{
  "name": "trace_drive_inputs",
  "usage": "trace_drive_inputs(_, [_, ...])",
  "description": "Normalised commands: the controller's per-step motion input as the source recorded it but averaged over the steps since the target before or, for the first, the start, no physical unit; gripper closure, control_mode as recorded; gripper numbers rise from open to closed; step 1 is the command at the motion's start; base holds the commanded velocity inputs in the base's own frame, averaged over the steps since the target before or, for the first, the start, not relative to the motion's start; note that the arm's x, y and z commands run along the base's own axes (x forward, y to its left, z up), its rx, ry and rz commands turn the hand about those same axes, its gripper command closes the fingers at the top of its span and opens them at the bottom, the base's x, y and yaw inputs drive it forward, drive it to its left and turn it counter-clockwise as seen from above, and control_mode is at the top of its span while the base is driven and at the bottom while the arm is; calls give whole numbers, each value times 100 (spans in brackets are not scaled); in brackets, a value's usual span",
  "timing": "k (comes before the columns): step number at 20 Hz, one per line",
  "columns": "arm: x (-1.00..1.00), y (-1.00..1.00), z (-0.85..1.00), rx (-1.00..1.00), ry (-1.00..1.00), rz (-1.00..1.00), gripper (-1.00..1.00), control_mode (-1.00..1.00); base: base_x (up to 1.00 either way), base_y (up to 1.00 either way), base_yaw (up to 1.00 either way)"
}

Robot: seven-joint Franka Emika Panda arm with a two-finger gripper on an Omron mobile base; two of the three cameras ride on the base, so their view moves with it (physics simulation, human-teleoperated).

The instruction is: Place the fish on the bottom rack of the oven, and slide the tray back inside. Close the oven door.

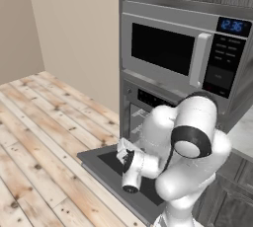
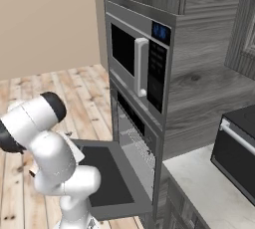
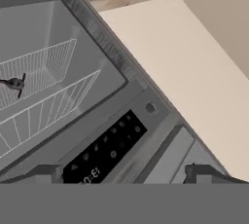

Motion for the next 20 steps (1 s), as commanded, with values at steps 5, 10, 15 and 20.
trace_drive_inputs(5, [-17, 82, 67, 0, 9, -9, -100, -100, 0, 0, 0])
trace_drive_inputs(10, [-52, 59, 11, 0, 8, -11, -100, -100, 0, 0, 0])
trace_drive_inputs(15, [-96, 38, -27, 0, -2, -7, -100, -100, 0, 0, 0])
trace_drive_inputs(20, [-100, 41, -60, -2, -6, -7, -100, -100, 0, 0, 0])
